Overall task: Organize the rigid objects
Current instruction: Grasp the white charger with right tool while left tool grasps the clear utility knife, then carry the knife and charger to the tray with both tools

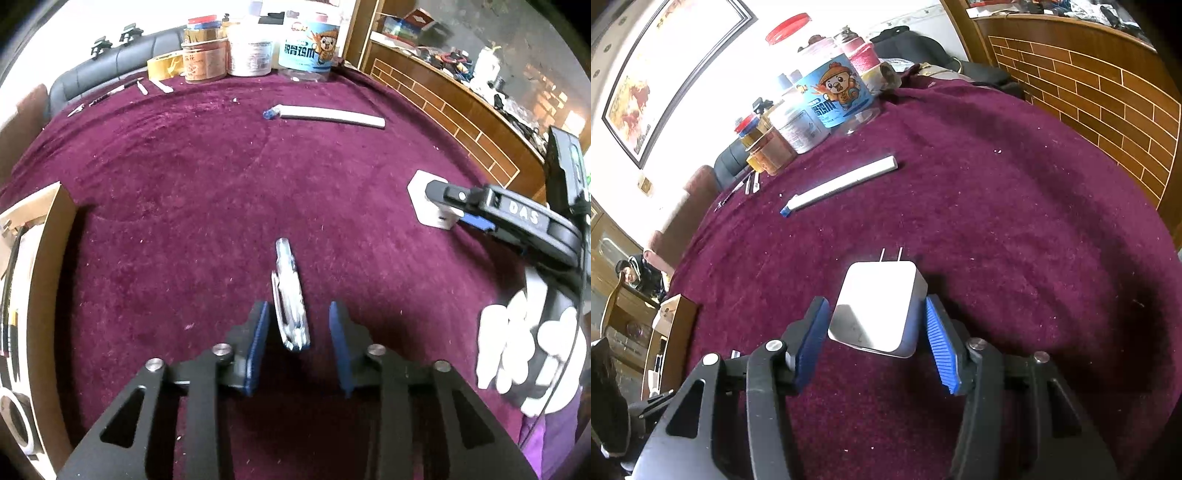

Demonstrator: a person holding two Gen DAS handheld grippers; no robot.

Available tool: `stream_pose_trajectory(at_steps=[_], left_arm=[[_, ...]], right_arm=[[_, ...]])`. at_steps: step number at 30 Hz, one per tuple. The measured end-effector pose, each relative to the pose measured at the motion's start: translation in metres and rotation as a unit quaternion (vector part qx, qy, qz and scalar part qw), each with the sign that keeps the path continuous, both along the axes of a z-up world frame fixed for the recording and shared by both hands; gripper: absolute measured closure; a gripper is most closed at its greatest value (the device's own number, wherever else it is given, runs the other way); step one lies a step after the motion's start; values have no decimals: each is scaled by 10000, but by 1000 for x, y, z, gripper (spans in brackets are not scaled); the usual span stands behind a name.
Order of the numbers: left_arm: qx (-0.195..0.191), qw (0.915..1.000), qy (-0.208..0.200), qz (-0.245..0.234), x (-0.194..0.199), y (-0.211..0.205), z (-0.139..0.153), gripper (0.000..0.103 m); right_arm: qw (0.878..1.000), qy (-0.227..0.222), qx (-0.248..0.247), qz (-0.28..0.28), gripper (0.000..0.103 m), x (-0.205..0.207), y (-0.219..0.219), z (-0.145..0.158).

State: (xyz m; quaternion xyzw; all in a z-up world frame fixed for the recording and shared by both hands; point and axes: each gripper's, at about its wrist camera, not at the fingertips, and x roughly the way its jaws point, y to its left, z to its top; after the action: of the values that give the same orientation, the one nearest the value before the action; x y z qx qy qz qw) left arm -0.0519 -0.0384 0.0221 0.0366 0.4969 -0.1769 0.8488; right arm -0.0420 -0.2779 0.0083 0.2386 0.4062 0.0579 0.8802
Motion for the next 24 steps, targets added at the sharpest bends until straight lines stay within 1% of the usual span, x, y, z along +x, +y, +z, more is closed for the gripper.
stream_pose_trajectory(at_steps=[2, 4, 5, 7, 9, 10, 11, 12, 14, 18, 20, 24], left_arm=[[180, 9997, -157, 15, 2, -7, -2, 71], [485, 9979, -421, -35, 2, -17, -5, 70], [575, 9969, -532, -67, 2, -20, -6, 70], [586, 9960, -674, -58, 0, -21, -7, 68], [540, 9961, -695, -66, 0, -19, -7, 69], [535, 9962, -687, -97, 0, -19, -7, 73], [510, 9964, -662, -129, 0, -18, -6, 79], [410, 9974, -575, -169, 0, -15, -4, 92], [162, 9989, -412, -138, 1, -8, -2, 92], [-265, 9993, -273, -7, -5, 15, 5, 92], [-400, 9988, -285, 34, -11, 24, 10, 92], [-607, 9972, -442, 61, -31, 43, 25, 91]], right_arm=[[10000, -7, 23, 3, 51, 0, -1, 0], [10000, -13, 43, 3, 51, 0, -2, -1], [10000, -15, 43, 3, 51, 0, -2, -1], [10000, -17, 31, 9, 50, 0, -1, -1], [10000, -25, 28, 27, 48, 0, -1, 0], [10000, -27, 17, 35, 48, 1, -1, 0], [10000, -31, 5, 42, 47, 1, -1, 0], [10000, -33, 0, 49, 47, 1, 0, 0], [10000, -41, 7, 49, 47, 1, 0, 0], [10000, -56, -6, 58, 45, 1, 1, 0], [9999, -69, -41, 85, 42, 2, 2, 0], [9999, -77, -87, 99, 41, 2, 4, 1]])
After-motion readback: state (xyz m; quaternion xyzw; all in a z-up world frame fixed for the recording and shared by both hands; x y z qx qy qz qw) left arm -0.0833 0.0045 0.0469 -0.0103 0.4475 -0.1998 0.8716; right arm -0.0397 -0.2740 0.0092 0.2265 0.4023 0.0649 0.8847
